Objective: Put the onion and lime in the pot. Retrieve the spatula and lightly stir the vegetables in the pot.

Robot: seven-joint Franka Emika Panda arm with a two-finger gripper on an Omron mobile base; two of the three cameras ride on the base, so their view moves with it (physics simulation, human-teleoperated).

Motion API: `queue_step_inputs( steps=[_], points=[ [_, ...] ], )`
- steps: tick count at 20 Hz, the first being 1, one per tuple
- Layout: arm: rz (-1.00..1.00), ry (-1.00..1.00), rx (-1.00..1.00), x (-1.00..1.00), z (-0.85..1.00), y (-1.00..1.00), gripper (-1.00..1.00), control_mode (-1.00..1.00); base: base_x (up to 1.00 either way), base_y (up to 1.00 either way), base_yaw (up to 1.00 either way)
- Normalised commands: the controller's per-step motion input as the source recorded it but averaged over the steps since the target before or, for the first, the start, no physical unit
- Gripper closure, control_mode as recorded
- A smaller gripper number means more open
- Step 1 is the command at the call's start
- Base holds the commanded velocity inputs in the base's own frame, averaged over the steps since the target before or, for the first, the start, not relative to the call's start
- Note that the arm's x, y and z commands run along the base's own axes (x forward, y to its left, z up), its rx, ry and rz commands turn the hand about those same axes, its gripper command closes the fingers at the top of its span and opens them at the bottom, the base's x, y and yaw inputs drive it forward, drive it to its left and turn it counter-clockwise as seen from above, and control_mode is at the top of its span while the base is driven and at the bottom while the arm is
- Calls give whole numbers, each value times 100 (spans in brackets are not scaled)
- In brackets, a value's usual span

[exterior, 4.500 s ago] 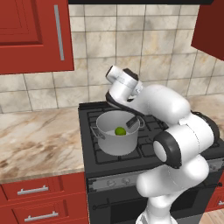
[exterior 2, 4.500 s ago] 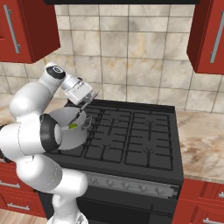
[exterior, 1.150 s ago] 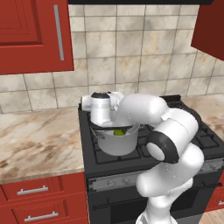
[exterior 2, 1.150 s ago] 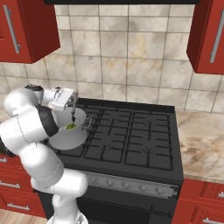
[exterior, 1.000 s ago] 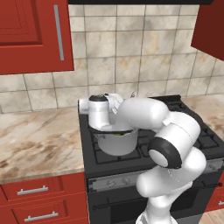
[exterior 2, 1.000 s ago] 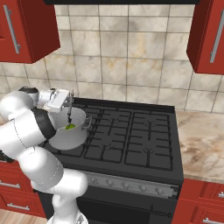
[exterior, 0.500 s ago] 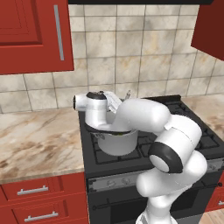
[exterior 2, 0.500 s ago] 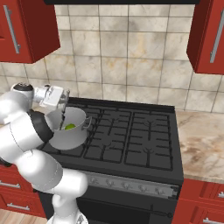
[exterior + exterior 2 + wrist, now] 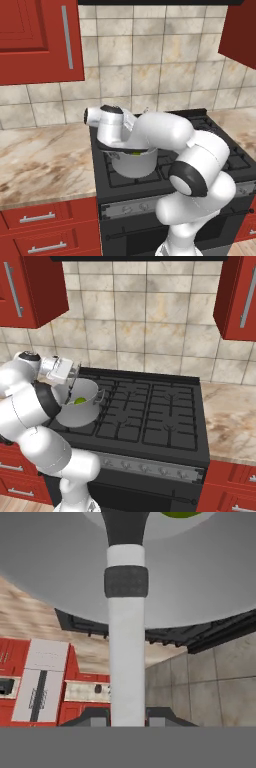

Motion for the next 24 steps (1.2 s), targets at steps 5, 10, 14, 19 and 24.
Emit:
queue_step_inputs(
  steps=[5,10,14,19,24],
  points=[
    [1,0,-3,0,-7,2,100,-100,0,0,0],
    [1,0,-12,1,-44,0,100,-100,0,0,0],
    [0,0,-10,16,-20,0,100,-100,0,0,0],
    [1,3,-11,6,-2,-19,100,-100,0,0,0],
    [2,12,-14,4,0,-46,100,-100,0,0,0]
  ],
)
